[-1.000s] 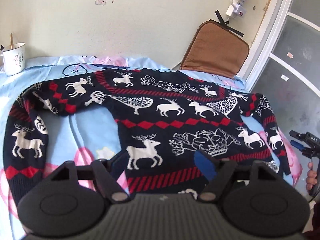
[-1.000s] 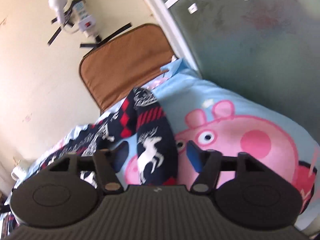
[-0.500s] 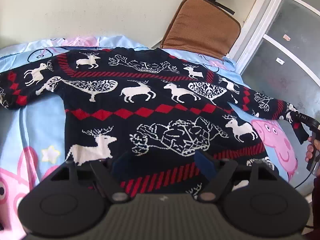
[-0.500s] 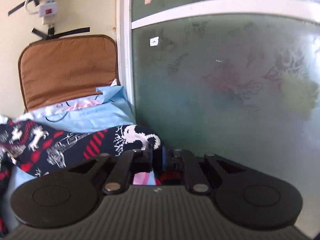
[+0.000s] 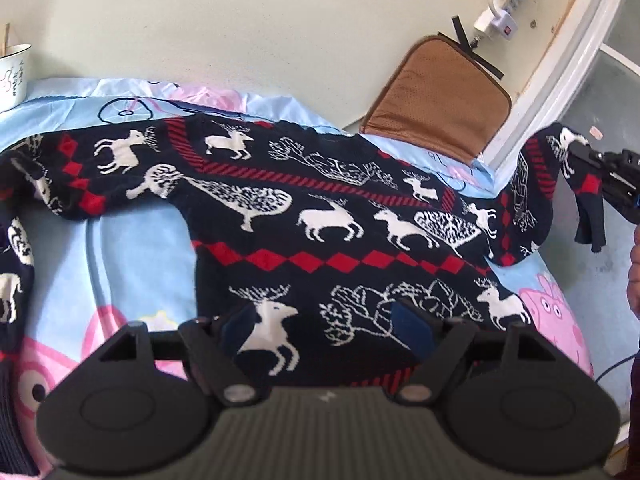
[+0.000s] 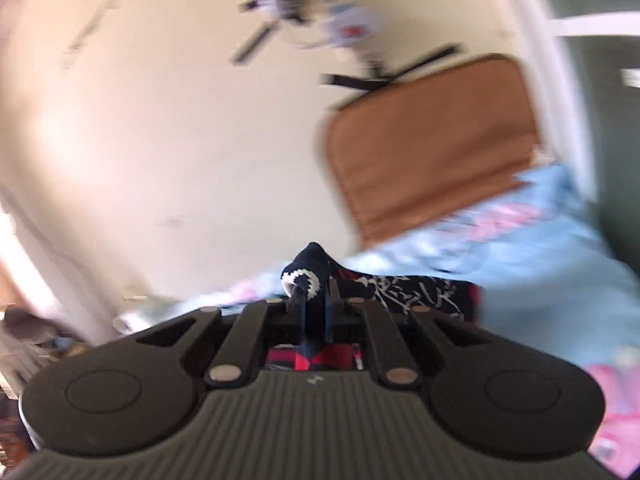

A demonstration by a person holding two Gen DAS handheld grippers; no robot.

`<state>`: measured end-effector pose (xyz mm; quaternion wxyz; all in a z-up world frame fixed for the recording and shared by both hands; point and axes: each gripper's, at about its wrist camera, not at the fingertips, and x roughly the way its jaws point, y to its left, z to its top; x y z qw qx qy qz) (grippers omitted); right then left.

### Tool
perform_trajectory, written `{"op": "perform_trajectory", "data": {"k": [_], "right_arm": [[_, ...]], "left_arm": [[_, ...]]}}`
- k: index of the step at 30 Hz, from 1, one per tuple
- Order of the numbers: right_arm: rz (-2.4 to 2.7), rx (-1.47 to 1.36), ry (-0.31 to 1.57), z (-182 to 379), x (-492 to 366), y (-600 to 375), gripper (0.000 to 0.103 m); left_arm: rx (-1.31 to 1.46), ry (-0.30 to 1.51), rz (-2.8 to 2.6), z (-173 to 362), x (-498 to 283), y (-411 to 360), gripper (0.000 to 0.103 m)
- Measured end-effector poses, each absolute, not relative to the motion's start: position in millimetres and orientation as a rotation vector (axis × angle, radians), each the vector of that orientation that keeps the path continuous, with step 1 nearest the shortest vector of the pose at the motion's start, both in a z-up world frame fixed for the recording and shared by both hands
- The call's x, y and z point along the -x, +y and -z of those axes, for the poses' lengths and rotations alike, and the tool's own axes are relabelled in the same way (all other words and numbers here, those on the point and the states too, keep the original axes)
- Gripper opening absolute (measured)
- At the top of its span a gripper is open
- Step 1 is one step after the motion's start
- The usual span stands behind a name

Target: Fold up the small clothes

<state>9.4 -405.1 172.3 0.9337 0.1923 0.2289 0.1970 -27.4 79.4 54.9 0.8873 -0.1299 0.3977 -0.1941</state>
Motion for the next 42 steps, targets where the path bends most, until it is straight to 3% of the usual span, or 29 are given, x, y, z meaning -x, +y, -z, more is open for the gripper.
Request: {"op": "perform_trajectory", "data": {"k": [4,7,8,9,16,21,24,25,26,27,28,29,32,33,36,37,38,40,42], "right_arm": [[-0.612,-0.354,0.504,-180.2,-51.0,-301.6,0.012],[-0.68,-0.263,0.542,-155.0,-79.7,-231.8,0.021],[-0.686,-0.209,0.567,-145.4,-87.9,-218.1,0.041],[-0.666,-0.165,0.588,-137.8,-95.3,-213.2,0.049],[-0.356,-0.285,0.495,-132.2,-95.4,-331.2,0.049],[-0.197,-0.315,0.611,-94.9,-106.2,-377.9,0.051],[-0.208,-0.263,0.688,-68.8,-119.8,-366.9,0.062],[-0.21,-0.246,0.708,-59.6,-125.8,-363.1,0.063],[-0.216,-0.238,0.733,-51.2,-131.8,-360.5,0.062],[-0.231,-0.228,0.765,-43.4,-138.0,-356.5,0.044],[-0.244,-0.212,0.778,-38.3,-140.9,-353.0,0.021],[-0.246,-0.192,0.754,-39.4,-139.7,-353.7,0.013],[-0.065,-0.139,0.66,-41.5,-143.8,-377.0,0.012],[0.0,-0.15,0.662,-38.8,-146.5,-387.6,0.003],[0.03,-0.249,0.684,-34.3,-143.2,-412.0,0.01],[0.005,-0.287,0.677,-37.1,-138.0,-416.9,0.011],[-0.008,-0.306,0.654,-43.1,-129.4,-420.8,0.013],[-0.056,-0.289,0.613,-58.3,-112.9,-417.3,0.014],[-0.153,-0.269,0.617,-70.2,-106.6,-400.3,0.017]], "left_arm": [[0.358,0.792,0.341,-58.2,25.3,109.4,0.078],[0.382,0.775,0.298,-62.1,20.9,125.6,0.078],[0.382,0.772,0.287,-63.6,18.7,130.8,0.078],[0.38,0.771,0.281,-64.6,16.4,135.2,0.079],[0.331,0.786,0.298,-62.6,-24.0,129.1,0.084],[0.297,0.82,0.303,-52.7,-55.8,107.4,0.091],[0.289,0.861,0.305,-44.1,-68.0,96.3,0.089],[0.281,0.873,0.308,-41.5,-71.0,91.3,0.079],[0.261,0.892,0.306,-38.9,-74.4,85.2,0.058],[0.234,0.912,0.302,-36.4,-77.2,79.0,0.046],[0.18,0.915,0.275,-35.5,-79.4,72.4,0.028],[0.126,0.898,0.262,-36.3,-79.6,68.0,0.008],[0.118,0.896,0.279,-39.5,-86.5,68.4,0.009],[0.111,0.891,0.269,-40.9,-89.0,69.0,0.009],[0.108,0.889,0.249,-41.7,-94.6,72.4,0.011],[0.117,0.89,0.25,-41.8,-95.4,74.3,0.016],[0.124,0.889,0.25,-42.4,-95.9,76.1,0.03],[0.132,0.866,0.253,-45.9,-95.7,79.1,0.043],[0.13,0.867,0.263,-47.1,-98.3,77.8,0.043]]}}
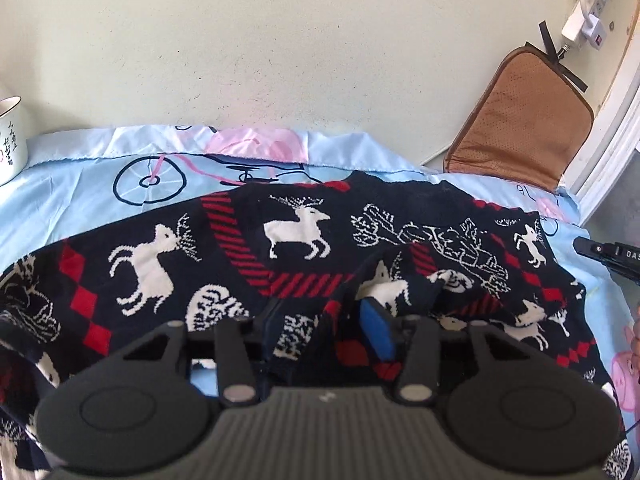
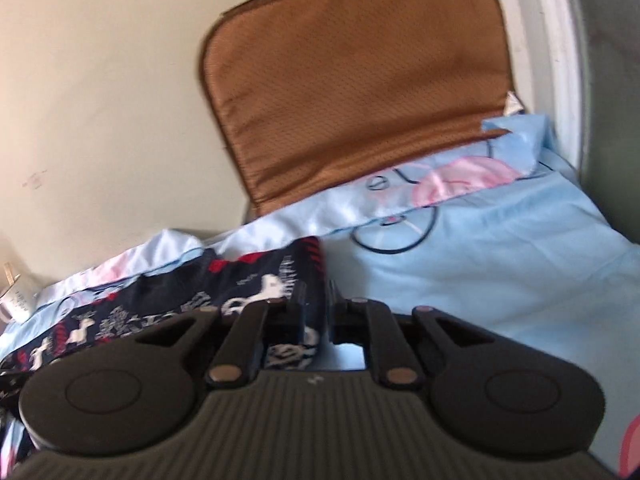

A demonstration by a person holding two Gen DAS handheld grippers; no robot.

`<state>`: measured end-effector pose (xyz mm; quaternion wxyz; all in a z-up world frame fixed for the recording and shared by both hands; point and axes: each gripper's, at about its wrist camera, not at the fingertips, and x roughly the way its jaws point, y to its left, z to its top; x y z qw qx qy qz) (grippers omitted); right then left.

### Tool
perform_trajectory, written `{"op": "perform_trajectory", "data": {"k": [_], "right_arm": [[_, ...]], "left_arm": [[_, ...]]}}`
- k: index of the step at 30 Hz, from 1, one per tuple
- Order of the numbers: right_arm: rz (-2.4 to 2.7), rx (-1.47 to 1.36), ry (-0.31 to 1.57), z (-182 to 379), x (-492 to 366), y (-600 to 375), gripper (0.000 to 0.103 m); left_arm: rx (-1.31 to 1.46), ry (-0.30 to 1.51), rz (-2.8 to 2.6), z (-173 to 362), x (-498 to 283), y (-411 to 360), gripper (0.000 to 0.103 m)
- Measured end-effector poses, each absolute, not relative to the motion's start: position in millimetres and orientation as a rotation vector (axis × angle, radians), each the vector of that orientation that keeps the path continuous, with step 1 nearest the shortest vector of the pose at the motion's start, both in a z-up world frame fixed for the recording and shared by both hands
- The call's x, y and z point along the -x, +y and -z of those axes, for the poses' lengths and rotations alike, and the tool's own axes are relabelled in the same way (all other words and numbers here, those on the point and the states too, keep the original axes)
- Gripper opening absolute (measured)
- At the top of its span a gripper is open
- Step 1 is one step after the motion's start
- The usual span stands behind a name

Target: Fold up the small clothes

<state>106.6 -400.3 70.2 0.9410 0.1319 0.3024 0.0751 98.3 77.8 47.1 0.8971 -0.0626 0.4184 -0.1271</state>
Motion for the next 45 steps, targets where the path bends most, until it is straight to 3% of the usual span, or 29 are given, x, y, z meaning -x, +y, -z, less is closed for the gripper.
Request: {"op": "perform_trajectory", "data": {"k": [1,3,4,5,7,13,15,18,19,20,27,32,34,39,45], "right_arm": [[-0.216,-0.261,0.633,-73.2,-108.3,-388.1,0.02],[-0.34,-0.231,0.662,-76.7,-108.1,-357.4,0.038],[-0.387,-0.212,0.667,-76.8,-105.7,-343.2,0.042],[-0.439,-0.183,0.675,-75.8,-105.0,-324.1,0.046],[-0.515,-0.143,0.715,-67.3,-102.8,-294.4,0.046],[-0.607,-0.082,0.785,-35.9,-109.0,-249.3,0.046],[-0.646,-0.09,0.827,-28.2,-111.2,-241.5,0.047],[-0.687,0.022,0.799,-29.9,-102.2,-230.3,0.055],[-0.69,0.031,0.799,-32.4,-101.3,-230.2,0.055],[-0.697,0.016,0.793,-35.3,-101.3,-233.5,0.055],[-0.623,-0.075,0.796,-42.5,-116.5,-249.6,0.055],[-0.573,-0.051,0.843,-43.7,-115.1,-240.3,0.055],[-0.619,-0.085,0.806,-56.2,-104.2,-233.8,0.055],[-0.847,-0.078,0.83,-76.0,-67.0,-174.5,0.055],[-1.061,0.035,0.918,-56.2,-27.8,-58.4,0.055]], "left_arm": [[0.125,0.875,0.268,-46.9,-100.0,75.6,0.043],[0.099,0.888,0.274,-43.8,-101.3,70.7,0.043],[0.081,0.895,0.274,-41.0,-101.5,68.1,0.042],[0.061,0.907,0.274,-37.3,-102.7,65.6,0.031],[0.016,0.937,0.28,-30.2,-107.7,60.6,0.006],[-0.128,0.796,0.208,-67.7,-145.1,60.9,0.006],[-0.118,0.826,0.19,-69.4,-166.2,67.3,0.012],[-0.126,0.853,0.101,-56.7,-176.5,79.6,0.036],[-0.122,0.84,0.088,-55.2,-173.8,86.1,0.05],[-0.103,0.831,0.078,-55.3,-169.9,94.4,0.053],[0.069,0.753,-0.006,-85.8,-105.8,178.0,0.056],[0.136,0.705,-0.13,-101.2,-30.6,234.1,0.073],[0.179,0.715,-0.157,-100.1,-6.6,252.7,0.074],[0.281,0.673,-0.183,-101.1,39.0,275.6,0.074],[0.354,0.58,-0.133,-105.1,76.2,279.4,0.075]]}}
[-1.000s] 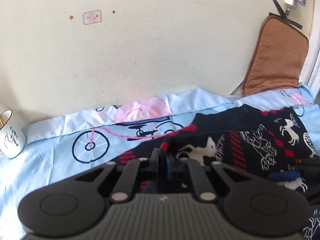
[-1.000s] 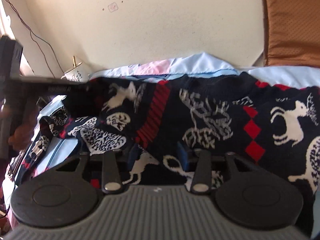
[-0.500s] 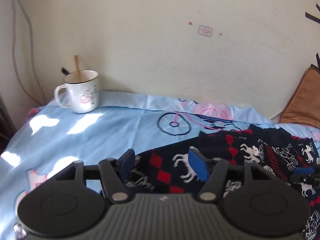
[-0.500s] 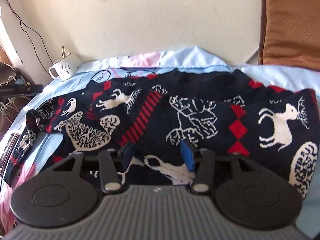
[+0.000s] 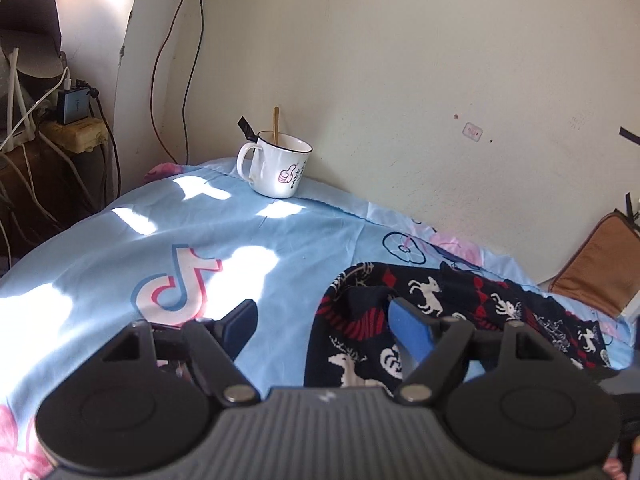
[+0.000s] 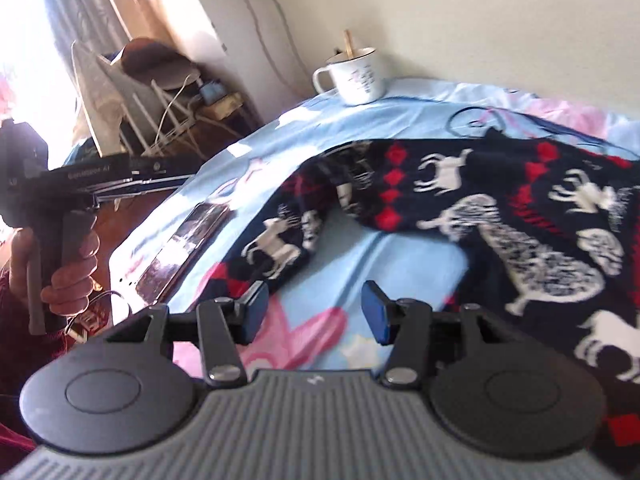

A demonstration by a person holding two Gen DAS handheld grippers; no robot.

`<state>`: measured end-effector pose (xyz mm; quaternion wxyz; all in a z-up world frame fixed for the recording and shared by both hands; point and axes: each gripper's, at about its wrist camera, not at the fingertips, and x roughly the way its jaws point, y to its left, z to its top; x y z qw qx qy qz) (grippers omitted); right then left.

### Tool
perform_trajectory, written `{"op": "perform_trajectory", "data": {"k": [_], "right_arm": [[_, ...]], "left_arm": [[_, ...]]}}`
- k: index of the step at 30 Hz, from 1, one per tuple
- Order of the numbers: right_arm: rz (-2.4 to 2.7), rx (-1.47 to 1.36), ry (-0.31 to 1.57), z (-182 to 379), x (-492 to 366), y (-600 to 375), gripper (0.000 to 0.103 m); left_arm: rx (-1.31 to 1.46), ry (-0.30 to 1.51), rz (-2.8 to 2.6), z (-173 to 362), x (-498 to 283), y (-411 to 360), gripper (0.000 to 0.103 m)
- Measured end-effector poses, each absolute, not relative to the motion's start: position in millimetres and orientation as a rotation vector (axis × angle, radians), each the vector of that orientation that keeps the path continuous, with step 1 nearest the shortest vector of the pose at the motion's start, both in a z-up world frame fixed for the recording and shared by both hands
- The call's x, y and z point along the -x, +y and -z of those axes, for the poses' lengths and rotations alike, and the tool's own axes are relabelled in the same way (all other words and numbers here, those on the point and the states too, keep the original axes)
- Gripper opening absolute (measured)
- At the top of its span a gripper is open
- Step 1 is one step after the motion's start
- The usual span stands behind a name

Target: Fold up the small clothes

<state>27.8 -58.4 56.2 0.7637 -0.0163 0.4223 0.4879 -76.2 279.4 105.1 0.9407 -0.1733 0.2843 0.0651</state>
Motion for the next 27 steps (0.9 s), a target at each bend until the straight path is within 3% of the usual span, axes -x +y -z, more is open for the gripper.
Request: {"op": "perform_trajectory", "data": {"k": [3,8,10,12,14,16,17,22,27], "right_arm": [[-1.079,0.021,0.992,-37.8,-24.2,-16.7,0.054],[-1.199,0.286,0.777,-56.0,26.1,23.2,0.055],[-1.249,0.402,0.736,-56.7,42.0,35.5,0.057],[-1.249,0.515,0.73,-47.6,51.1,49.0,0.067],[-1.221,0.592,0.791,-28.1,46.9,62.8,0.065],[-1.221,0.583,0.777,-32.4,40.3,64.6,0.029],[-1.214,0.554,0.812,-39.5,31.6,68.4,0.016],[-1.221,0.224,0.797,-123.4,-18.3,74.4,0.016],[-1.117,-0.02,0.627,-215.2,-78.4,24.6,0.016]], "left_arm": [[0.377,0.557,-0.128,-103.6,94.1,285.3,0.075],[0.411,0.533,-0.147,-101.5,124.9,303.7,0.076],[0.431,0.525,-0.148,-99.4,133.4,311.2,0.076],[0.447,0.517,-0.142,-97.0,138.8,315.8,0.076],[0.46,0.511,-0.138,-95.3,143.5,318.9,0.076],[0.46,0.502,-0.143,-96.7,148.2,322.2,0.076],[0.459,0.498,-0.151,-98.2,150.0,324.1,0.076],[0.489,0.445,-0.199,-112.3,158.0,337.5,0.076],[0.491,0.452,-0.17,-114.6,141.9,326.9,0.076]]}}
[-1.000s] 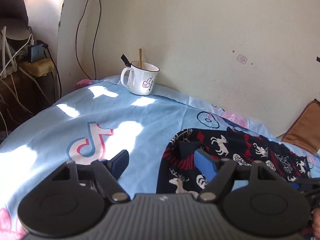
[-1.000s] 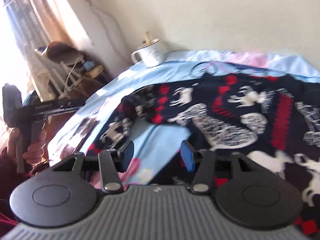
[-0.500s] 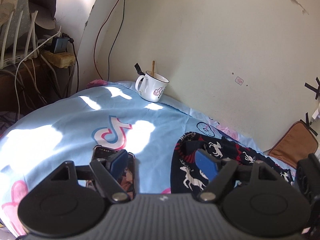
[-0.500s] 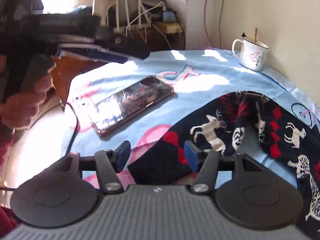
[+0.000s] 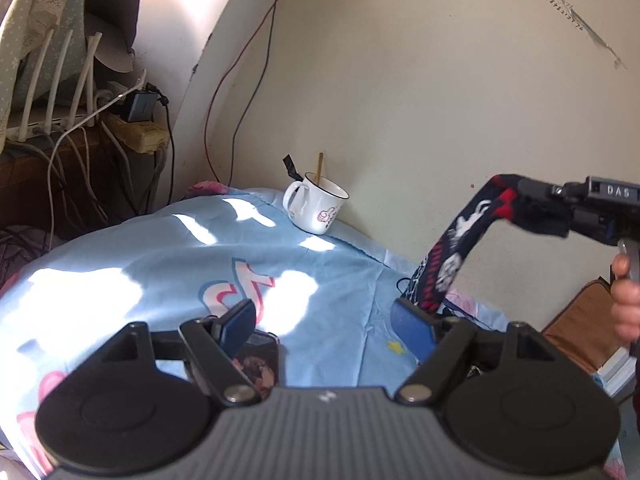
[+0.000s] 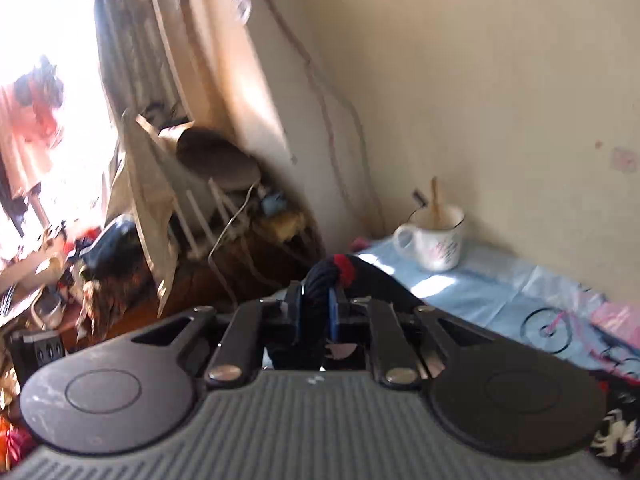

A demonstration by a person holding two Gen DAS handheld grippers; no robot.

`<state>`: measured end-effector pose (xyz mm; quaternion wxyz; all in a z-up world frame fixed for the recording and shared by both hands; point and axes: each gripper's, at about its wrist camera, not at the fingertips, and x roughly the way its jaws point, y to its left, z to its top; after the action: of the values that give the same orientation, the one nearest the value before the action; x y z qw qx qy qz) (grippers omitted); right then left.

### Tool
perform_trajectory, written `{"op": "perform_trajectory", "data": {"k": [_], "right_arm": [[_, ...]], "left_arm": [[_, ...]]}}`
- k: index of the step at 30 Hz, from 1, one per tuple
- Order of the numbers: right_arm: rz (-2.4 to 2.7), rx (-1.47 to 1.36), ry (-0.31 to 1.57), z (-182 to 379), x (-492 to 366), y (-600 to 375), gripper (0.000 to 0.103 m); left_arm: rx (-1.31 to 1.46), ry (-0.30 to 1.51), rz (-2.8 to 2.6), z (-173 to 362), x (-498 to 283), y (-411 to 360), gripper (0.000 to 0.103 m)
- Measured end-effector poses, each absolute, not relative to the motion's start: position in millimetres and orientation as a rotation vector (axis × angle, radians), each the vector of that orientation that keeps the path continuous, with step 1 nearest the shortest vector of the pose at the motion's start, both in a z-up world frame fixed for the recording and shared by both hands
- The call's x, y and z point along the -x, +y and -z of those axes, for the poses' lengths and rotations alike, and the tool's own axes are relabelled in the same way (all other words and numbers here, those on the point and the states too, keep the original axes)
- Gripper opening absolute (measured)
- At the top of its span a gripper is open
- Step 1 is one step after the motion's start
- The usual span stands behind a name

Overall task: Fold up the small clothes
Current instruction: 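Grasp the sweater edge with the left gripper while the right gripper lifts the sleeve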

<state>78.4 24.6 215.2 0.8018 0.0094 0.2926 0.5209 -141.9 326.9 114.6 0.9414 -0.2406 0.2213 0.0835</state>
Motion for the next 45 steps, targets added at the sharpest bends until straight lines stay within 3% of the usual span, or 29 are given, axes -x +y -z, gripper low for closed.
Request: {"op": "perform_trajectory", "data": {"k": [6,20,28,37,45], "right_arm": [[-0.845,-0.156,0.608,-229.3,-151.2,-96.8,0.016],[-0.404,-0.519,0.695,-115.6,-176.4,-399.8,0.016],[-0.326,-0.652,0.658,-57.3,-138.5,-454.9,0.016],[-0.241,-0.754,0.738,-20.6,-146.2,-462.4,0.016],[-0.449,-0.712,0.683,-79.7,-153.4,-397.7,0.018]], "left_arm": [[0.461,0.508,-0.072,-113.2,82.5,289.1,0.076],[0.371,0.671,0.231,-83.4,-124.2,126.9,0.076],[0.349,0.757,0.27,-35.7,-180.1,71.3,0.053],[-0.026,0.681,0.194,-20.9,-167.3,16.6,0.059],[0.337,0.568,0.257,-27.4,-152.7,74.3,0.067]]}}
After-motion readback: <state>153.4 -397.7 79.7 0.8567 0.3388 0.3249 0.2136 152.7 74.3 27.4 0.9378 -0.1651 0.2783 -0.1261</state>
